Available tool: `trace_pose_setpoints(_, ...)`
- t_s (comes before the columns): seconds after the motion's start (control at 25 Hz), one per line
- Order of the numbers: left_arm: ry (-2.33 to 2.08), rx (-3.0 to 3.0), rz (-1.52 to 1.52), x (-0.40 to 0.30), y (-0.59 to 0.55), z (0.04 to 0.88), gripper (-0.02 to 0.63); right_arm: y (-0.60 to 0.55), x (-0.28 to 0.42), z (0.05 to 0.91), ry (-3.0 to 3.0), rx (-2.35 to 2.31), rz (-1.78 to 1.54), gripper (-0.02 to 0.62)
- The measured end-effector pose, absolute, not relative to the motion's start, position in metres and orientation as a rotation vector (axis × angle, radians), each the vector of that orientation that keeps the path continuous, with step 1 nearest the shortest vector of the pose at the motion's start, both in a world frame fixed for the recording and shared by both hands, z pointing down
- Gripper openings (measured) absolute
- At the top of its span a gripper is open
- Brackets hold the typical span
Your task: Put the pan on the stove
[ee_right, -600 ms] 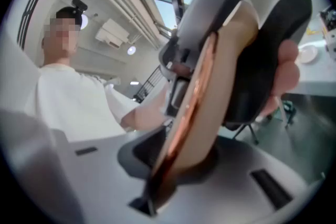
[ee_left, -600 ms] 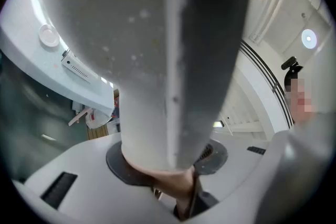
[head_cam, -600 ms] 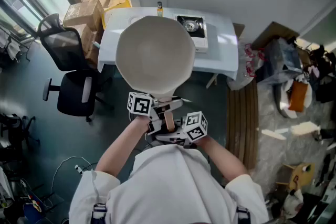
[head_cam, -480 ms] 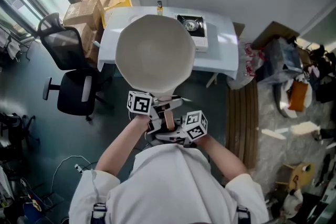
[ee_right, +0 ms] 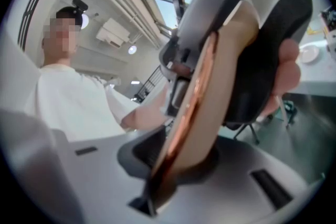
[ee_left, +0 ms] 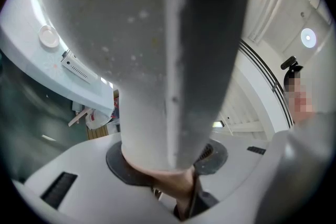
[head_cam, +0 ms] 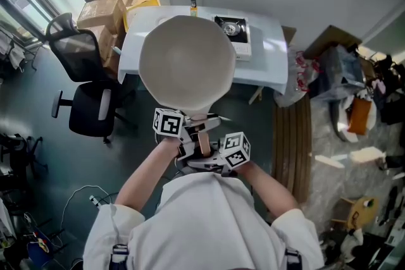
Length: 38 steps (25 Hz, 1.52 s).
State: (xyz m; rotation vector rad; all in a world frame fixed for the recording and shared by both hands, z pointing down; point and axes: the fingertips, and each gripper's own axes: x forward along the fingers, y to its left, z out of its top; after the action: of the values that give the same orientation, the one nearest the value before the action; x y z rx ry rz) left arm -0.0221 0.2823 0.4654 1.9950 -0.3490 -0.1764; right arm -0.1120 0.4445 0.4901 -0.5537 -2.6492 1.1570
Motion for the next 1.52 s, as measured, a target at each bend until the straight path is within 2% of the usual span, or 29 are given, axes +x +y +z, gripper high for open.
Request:
trace_pose_setpoints(0.32, -0.334, 1.989, -0.174, -0.024, 0.283, 0.467, 0.164, 0.445, -0.116, 0.490, -2.646, -0.533, 1.177, 0.075)
trace_pose_setpoints(1.08, -0.147, 2.025, -0.059, -0.060, 0.273, 0.461, 0.166, 0.414, -0.179, 0.485, -2.749, -0.284, 1.201, 0.075)
trace_pose_setpoints(1.52, -0.111, 2.022, -0.032, -0.052, 0.250, 0.467, 0.166, 0.388, -0.176, 0.490, -2.762, -0.241, 1.227, 0.075)
